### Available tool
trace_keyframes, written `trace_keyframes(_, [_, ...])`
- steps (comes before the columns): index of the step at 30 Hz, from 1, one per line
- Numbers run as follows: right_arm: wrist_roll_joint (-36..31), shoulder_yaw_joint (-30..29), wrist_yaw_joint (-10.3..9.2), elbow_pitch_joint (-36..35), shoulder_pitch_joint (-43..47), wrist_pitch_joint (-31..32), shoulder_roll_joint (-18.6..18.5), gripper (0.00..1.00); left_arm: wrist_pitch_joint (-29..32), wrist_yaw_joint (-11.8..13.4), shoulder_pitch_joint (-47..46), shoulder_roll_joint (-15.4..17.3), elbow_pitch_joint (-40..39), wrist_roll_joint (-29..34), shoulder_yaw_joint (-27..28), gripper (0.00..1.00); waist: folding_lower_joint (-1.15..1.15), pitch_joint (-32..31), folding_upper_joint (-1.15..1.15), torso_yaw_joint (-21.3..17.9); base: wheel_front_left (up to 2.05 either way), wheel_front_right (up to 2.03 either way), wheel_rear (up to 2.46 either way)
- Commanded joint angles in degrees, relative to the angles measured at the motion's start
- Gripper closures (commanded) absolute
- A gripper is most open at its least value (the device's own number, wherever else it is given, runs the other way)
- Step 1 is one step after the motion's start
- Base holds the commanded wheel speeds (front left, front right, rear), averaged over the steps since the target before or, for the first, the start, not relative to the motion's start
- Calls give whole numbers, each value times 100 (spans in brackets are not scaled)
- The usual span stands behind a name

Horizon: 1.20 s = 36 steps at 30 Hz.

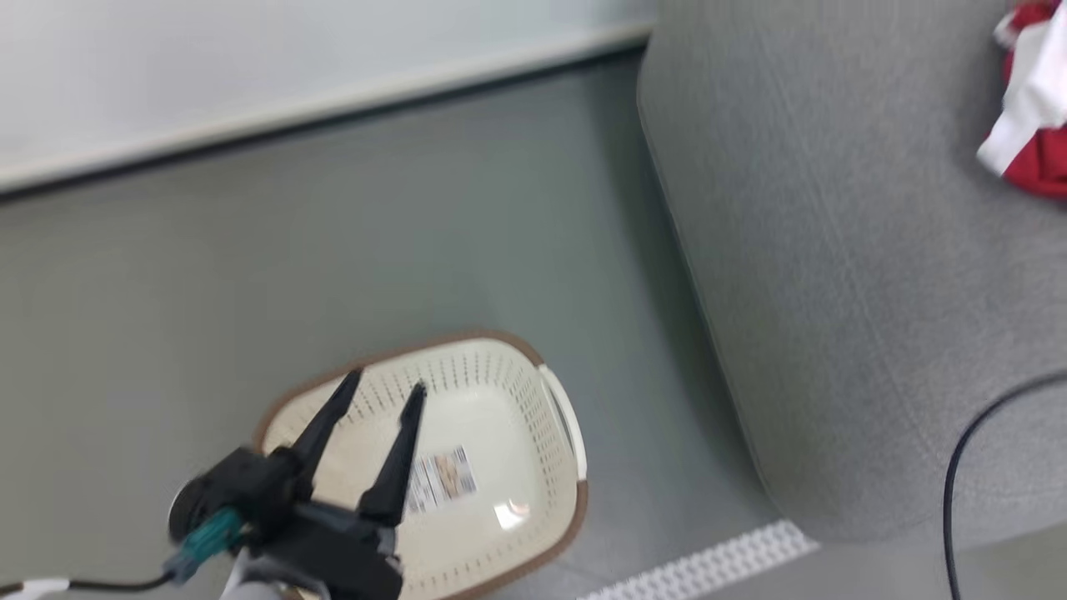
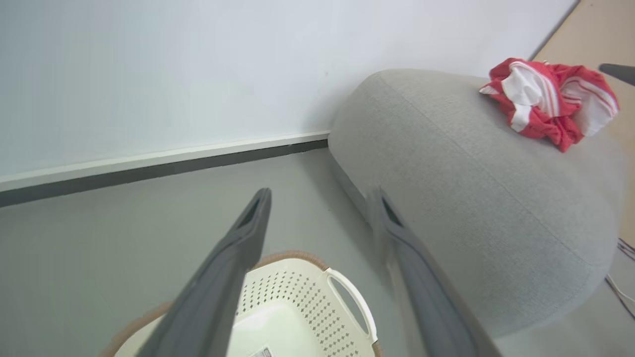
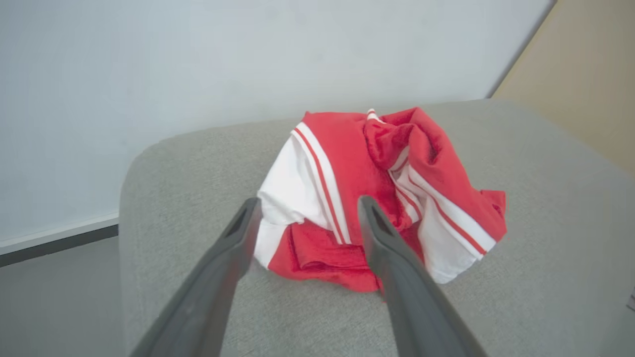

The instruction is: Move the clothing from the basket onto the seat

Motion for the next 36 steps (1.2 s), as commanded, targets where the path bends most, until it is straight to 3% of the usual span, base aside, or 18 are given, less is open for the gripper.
trace_keyframes(1, [229, 86, -2, -328, 421, 24, 47, 0, -135, 53, 284, -38, 211, -126, 105, 0, 1, -1273, 1, 505, 0, 0, 0])
trace_keyframes(5, [677, 258, -2, -1171, 1319, 18, 202, 0, -312, 275, 797, -185, 546, -323, 535, 0, 1, -1771, 1, 701, 0, 0, 0])
trace_keyframes(11, [988, 386, -1, -2038, 2689, -234, 529, 0, -368, 319, 1372, -510, 759, -348, 1349, 0, 1, -2284, 1, 1060, 0, 0, 0])
trace_keyframes(19, [702, 654, -1, -2811, 3953, -658, 1297, 0, -369, -110, 1955, -843, 781, 272, 2274, 0, 1, -2548, 1, 1310, 0, 0, 0])
trace_keyframes(26, [327, 848, -1, -3053, 4423, -754, 1874, 0, -369, -579, 2317, -1048, 857, 506, 2591, 0, 1, -2643, 1, 1321, 0, 0, 0])
trace_keyframes(36, [11, 1715, -1, -2789, 4655, -848, 1925, 0, -370, -1084, 2633, -1141, 1191, 914, 2971, 0, 1, -2685, 1, 1282, 0, 0, 0])
